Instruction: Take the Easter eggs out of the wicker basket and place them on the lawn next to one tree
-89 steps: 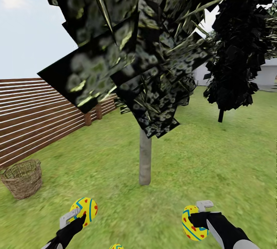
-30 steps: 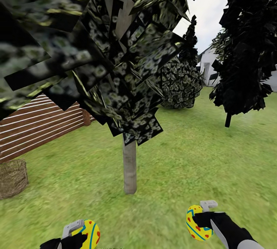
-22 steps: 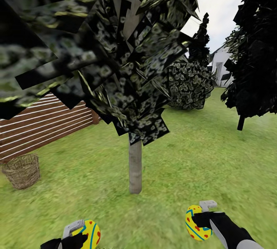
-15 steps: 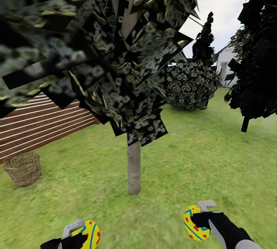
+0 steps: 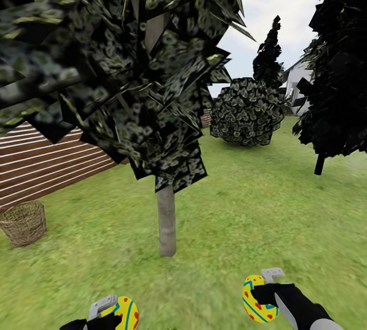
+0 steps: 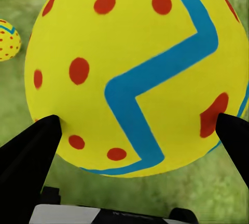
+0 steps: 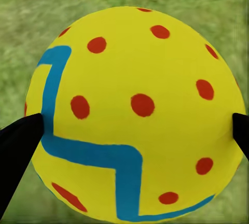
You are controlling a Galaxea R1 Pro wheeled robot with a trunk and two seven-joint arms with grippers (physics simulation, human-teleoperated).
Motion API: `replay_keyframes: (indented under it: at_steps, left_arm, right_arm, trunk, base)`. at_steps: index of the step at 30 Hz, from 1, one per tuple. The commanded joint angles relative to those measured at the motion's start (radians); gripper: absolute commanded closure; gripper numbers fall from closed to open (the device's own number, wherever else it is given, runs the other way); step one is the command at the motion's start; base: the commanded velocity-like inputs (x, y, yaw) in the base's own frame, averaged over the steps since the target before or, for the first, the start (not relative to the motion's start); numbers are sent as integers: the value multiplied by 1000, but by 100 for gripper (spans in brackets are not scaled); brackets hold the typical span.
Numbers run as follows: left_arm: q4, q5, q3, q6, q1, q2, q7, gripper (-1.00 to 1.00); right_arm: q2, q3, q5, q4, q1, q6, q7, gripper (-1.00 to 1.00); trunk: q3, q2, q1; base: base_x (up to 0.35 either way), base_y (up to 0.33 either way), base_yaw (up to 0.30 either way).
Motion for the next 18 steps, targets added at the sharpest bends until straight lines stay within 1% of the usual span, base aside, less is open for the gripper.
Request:
replay_keyframes:
  at_steps: [1, 9, 13, 18]
  left_arm:
    - [-3, -10, 8, 5, 0, -2, -9, 100]
    - [-1, -10, 8, 5, -1, -1, -8, 100]
    - [-11, -9, 10, 6, -1, 8, -8, 100]
    - [-15, -7, 10, 6, -1, 11, -8, 100]
  right_arm:
    - [1, 7, -2, -2, 0, 5, 1, 100]
    - [7, 7, -2, -1, 0, 5, 1, 100]
    - [6, 6, -2, -1, 0, 5, 1, 100]
    - [6, 7, -2, -1, 0, 5, 1, 100]
  trunk:
    - [-1, -1, 0]
    - [-1, -1, 0]
    - [-1, -1, 0]
    - [-1, -1, 0]
  base:
    - [-253, -246, 0]
    - [-253, -250, 0]
    - [-230, -260, 0]
    - [-221, -264, 0]
